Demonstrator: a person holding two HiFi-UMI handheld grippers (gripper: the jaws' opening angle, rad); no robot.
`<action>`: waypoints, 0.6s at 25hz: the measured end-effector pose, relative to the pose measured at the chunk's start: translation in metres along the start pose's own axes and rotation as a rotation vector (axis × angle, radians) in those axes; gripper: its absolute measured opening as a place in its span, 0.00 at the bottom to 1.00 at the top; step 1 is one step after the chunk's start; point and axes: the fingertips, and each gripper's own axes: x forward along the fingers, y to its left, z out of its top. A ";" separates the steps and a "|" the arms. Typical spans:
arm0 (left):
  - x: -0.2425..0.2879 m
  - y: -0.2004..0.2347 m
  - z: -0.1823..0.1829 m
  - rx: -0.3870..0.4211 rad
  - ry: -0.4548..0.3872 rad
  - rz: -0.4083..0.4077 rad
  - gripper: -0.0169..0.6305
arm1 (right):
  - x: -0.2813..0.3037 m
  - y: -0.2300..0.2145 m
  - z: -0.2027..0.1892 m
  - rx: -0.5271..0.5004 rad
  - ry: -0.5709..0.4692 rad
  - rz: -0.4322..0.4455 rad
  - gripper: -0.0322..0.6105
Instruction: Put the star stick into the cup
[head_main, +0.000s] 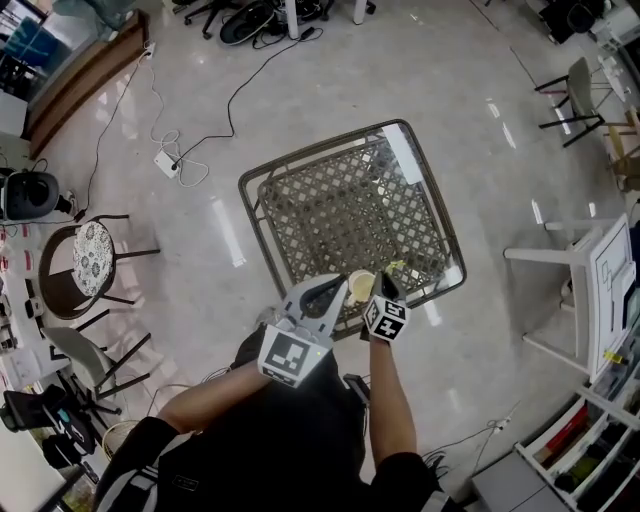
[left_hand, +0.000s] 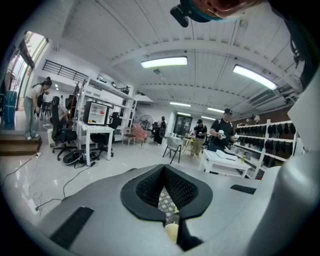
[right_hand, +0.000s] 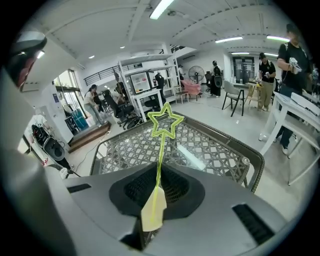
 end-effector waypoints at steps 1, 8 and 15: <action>0.001 0.000 -0.001 -0.006 0.005 -0.003 0.05 | -0.001 -0.001 0.000 0.001 0.000 -0.003 0.08; 0.004 0.000 -0.006 -0.019 0.023 -0.017 0.05 | -0.007 -0.001 0.001 0.021 -0.004 -0.017 0.08; -0.011 0.000 -0.008 -0.024 0.029 -0.042 0.05 | -0.025 0.004 -0.010 0.040 -0.005 -0.046 0.08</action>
